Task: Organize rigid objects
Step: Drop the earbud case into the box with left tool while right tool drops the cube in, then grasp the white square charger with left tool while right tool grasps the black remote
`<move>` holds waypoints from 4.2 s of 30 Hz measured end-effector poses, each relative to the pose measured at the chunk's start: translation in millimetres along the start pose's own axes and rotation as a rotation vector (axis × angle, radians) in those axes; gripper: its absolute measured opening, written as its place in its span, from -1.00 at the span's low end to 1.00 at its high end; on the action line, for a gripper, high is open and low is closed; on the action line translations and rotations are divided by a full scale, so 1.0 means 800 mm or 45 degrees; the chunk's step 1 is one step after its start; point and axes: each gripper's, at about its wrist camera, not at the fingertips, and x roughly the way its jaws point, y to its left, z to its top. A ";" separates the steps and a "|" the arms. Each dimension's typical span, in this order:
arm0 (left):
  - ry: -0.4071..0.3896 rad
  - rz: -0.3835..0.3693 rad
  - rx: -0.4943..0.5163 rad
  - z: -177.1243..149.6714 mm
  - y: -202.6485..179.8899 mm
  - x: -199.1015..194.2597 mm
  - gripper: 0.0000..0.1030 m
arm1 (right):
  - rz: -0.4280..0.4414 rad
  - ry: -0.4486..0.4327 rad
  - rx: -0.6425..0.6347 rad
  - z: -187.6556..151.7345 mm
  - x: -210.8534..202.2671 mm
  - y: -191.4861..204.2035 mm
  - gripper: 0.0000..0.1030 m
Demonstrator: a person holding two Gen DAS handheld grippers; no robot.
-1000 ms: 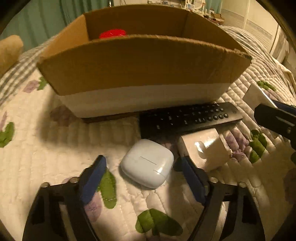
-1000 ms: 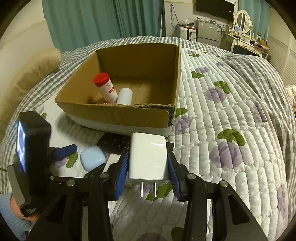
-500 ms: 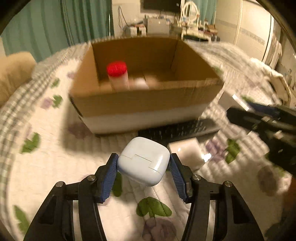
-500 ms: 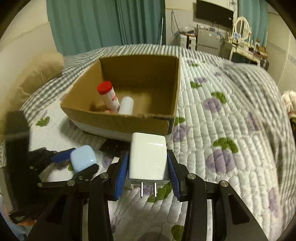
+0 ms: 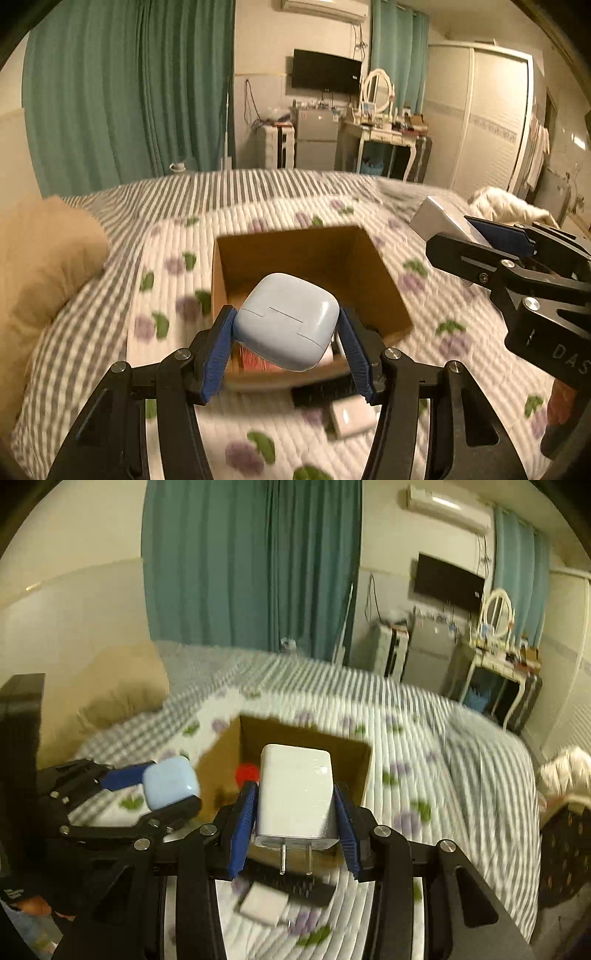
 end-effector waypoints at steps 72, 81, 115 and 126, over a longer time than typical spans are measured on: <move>0.224 0.162 -0.184 -0.119 0.021 0.060 0.97 | -0.026 0.319 0.060 -0.164 0.071 -0.059 0.72; 0.405 0.025 -0.166 -0.176 -0.042 0.110 0.97 | -0.019 0.400 0.148 -0.178 0.090 -0.076 0.72; 0.342 0.173 -0.212 -0.170 0.021 0.062 0.06 | -0.067 0.639 -0.523 -0.184 0.159 0.040 0.65; 0.350 0.173 -0.239 -0.177 0.029 0.063 0.06 | -0.166 0.854 -0.630 -0.197 0.244 0.062 0.24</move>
